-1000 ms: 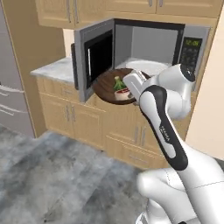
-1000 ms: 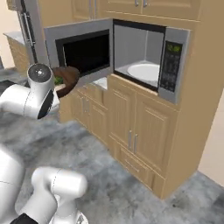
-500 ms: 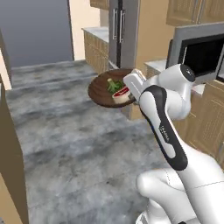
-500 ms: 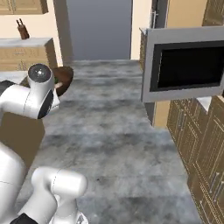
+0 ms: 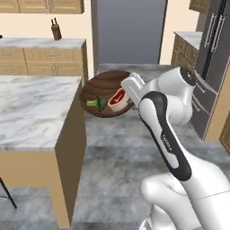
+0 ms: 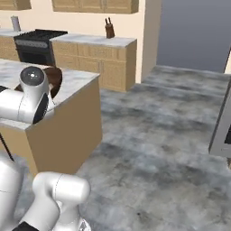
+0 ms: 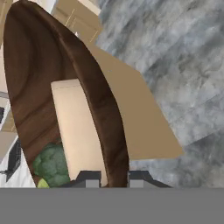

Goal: The microwave is finished heating the steak and broccoli. Take the bowl containing the food and place it on the dining counter.

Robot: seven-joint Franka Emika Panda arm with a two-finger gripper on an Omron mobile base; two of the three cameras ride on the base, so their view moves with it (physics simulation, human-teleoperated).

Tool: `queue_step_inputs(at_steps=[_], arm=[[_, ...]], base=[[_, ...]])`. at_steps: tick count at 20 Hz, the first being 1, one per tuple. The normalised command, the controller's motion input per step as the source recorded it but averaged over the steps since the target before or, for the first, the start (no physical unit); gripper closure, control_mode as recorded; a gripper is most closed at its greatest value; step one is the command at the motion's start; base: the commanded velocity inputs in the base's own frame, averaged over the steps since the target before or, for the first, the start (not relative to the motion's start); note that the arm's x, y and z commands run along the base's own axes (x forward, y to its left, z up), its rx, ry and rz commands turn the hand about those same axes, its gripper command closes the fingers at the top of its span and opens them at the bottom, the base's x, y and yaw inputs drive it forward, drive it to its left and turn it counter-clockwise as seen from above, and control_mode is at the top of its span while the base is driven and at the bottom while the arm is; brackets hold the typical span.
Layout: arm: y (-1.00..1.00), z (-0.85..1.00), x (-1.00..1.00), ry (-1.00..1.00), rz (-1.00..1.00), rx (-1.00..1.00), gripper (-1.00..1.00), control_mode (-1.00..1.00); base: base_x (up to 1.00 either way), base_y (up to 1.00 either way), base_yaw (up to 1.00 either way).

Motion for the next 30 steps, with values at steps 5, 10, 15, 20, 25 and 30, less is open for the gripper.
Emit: queue_step_inputs(at_steps=[5,10,15,20,25,30], arm=[[0.0,0.0,0.0,0.0,0.0,0.0,1.0,1.0],[0.0,0.0,0.0,0.0,0.0,0.0,1.0,1.0],[0.0,0.0,0.0,0.0,0.0,0.0,1.0,1.0],[0.0,0.0,0.0,0.0,0.0,0.0,1.0,1.0],[0.31,-0.2,0.6,0.14,0.3,0.03,1.0,-1.0],[0.94,-0.54,1.0,0.46,0.3,0.09,1.0,-1.0]], base=[[1.0,-0.05,0.2],[1.0,-0.06,0.2],[1.0,0.0,0.46],[1.0,0.0,0.55],[0.4,0.05,0.22],[0.0,0.0,0.0]])
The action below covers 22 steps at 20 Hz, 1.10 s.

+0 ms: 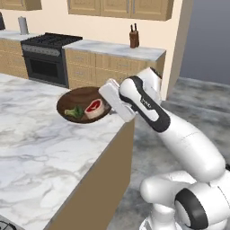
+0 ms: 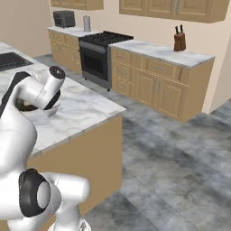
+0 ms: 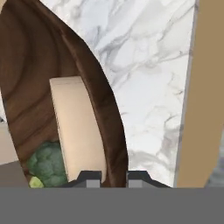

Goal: The microwave is finished heating the steak and broccoli. Take the bowl containing the food and place it on the dining counter.

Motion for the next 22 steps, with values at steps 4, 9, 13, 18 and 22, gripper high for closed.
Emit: queue_step_inputs(at_steps=[4,9,13,18,22], arm=[[0.99,-0.58,0.95,0.5,0.14,-0.02,1.0,-1.0],[0.53,-0.35,0.07,0.19,0.14,-0.01,1.0,-1.0],[0.48,-1.0,0.22,0.04,0.13,-0.02,1.0,-1.0],[0.55,-0.89,0.34,-0.01,0.11,-0.11,1.0,-1.0],[0.58,-0.75,0.47,-0.03,0.06,-0.13,1.0,-1.0]], base=[[0.0,0.0,0.0],[0.0,0.0,0.0],[0.0,0.0,0.0],[0.0,0.0,0.0],[0.0,0.0,0.0]])
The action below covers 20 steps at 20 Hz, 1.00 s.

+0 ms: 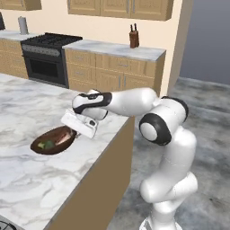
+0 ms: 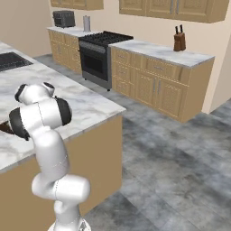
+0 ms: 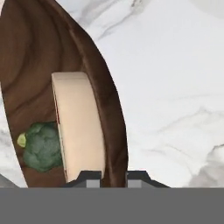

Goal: The microwave is finished heating the steak and broccoli. Take the bowl containing the food and place it on the dining counter.

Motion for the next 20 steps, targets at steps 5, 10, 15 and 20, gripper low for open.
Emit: queue_step_inputs(at_steps=[5,10,15,20], arm=[[0.54,-0.63,0.58,-0.03,0.01,-0.1,1.0,-1.0],[0.25,-0.26,0.27,-0.07,0.0,-0.03,1.0,-1.0],[-0.08,0.26,-0.21,0.0,0.0,0.02,-1.0,-1.0],[-0.64,0.54,-0.87,-0.01,-0.03,0.11,-1.0,-1.0]], base=[[0.0,0.0,0.0],[0.0,0.0,0.0],[0.0,0.0,0.0],[0.0,0.0,0.0]])
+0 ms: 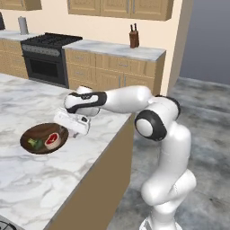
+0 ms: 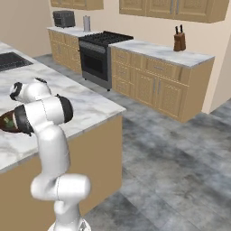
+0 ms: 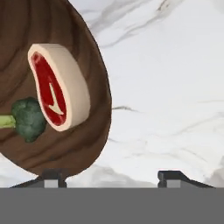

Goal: The microwave is finished heating the steak and broccoli. Take the bowl containing the food and place it on the dining counter.

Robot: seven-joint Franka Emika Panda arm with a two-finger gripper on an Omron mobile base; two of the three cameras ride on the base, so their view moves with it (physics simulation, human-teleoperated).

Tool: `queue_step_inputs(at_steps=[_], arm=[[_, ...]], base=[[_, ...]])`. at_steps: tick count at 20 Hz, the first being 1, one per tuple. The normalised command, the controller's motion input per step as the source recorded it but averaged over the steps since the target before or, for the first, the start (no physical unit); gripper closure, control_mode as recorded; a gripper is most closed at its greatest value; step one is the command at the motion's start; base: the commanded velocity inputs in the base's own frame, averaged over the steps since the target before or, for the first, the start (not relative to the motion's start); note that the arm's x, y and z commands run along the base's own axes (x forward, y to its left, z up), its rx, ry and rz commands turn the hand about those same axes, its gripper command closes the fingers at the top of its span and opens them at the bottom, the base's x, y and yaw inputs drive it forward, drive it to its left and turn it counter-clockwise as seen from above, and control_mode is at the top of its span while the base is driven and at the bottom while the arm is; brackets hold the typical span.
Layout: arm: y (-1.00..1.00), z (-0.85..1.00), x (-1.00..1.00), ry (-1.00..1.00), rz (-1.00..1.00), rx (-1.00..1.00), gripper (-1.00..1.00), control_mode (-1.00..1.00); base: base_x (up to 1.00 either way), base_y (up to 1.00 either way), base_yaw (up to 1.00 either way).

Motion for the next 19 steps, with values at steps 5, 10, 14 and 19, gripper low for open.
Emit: queue_step_inputs(at_steps=[5,10,14,19], arm=[[-0.99,0.28,-1.0,-0.09,-0.02,0.12,-1.0,-1.0],[-1.0,0.0,-1.0,-0.22,0.0,0.03,-1.0,-1.0],[-1.0,0.1,-1.0,-0.23,0.0,0.08,-1.0,-1.0],[-1.0,0.76,-1.0,-0.31,0.0,0.21,-1.0,-1.0]], base=[[0.0,0.0,0.0],[0.0,0.0,0.0],[0.0,0.0,0.0],[0.0,0.0,0.0]])
